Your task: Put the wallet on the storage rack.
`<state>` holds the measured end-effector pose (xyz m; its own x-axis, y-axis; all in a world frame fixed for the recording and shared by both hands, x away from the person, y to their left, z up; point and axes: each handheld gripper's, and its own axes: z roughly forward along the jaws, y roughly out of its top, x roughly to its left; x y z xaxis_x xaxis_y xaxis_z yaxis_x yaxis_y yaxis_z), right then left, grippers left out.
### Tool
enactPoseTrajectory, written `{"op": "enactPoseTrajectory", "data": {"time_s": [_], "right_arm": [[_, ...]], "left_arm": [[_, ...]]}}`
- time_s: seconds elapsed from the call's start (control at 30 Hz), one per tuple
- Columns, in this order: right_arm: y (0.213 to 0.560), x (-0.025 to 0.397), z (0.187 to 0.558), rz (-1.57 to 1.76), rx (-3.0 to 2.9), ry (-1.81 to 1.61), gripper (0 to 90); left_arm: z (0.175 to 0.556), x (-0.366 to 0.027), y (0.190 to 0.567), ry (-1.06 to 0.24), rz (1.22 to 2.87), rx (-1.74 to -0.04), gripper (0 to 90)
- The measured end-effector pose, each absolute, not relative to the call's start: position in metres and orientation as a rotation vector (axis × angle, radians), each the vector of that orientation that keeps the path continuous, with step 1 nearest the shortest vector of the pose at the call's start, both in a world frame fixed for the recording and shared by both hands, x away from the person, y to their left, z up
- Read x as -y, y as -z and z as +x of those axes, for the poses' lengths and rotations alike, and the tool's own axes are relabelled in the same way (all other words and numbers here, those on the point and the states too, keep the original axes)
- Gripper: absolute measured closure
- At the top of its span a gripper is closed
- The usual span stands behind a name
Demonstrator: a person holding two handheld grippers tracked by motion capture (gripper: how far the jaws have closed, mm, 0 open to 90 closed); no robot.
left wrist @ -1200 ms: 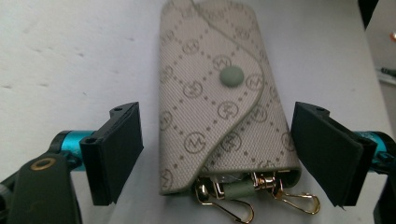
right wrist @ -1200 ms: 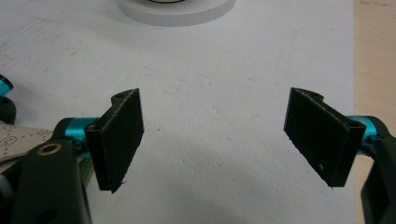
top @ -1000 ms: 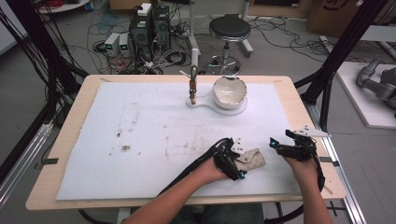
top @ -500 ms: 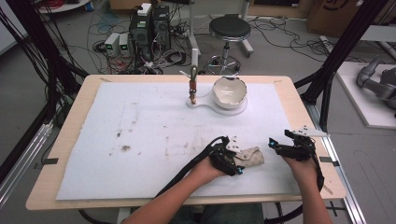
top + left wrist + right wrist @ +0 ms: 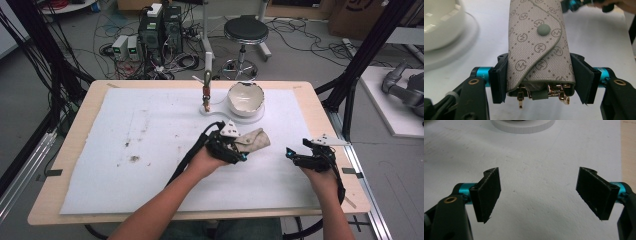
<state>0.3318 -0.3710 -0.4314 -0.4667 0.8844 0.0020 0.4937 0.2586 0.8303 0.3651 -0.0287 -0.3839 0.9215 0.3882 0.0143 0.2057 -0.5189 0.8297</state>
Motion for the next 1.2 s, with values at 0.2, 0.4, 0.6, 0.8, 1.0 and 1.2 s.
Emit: {"op": "enactPoseTrajectory", "data": {"time_s": [0.2,0.4,0.6,0.8,1.0,1.2], "right_arm": [[0.431,0.368,0.333,1.239,-2.072,-1.103,20.5],[0.432,0.367,0.333,1.241,-2.074,-1.103,20.5],[0.432,0.367,0.333,1.238,-2.077,-1.105,20.5],[0.432,0.366,0.334,1.237,-2.078,-1.105,20.5],[0.432,0.363,0.335,1.231,-2.086,-1.111,20.5],[0.432,0.363,0.336,1.229,-2.086,-1.109,20.5]], "left_arm": [[0.385,0.01,0.357,-0.308,2.102,-0.457,37.2],[0.409,-0.003,0.334,-0.365,2.096,-0.492,37.2],[0.428,-0.005,0.319,-0.403,2.087,-0.511,37.1],[0.444,-0.003,0.316,-0.422,2.097,-0.529,37.1],[0.459,0.007,0.321,-0.419,2.113,-0.554,37.1],[0.475,0.024,0.328,-0.417,2.156,-0.566,37.0]]}}
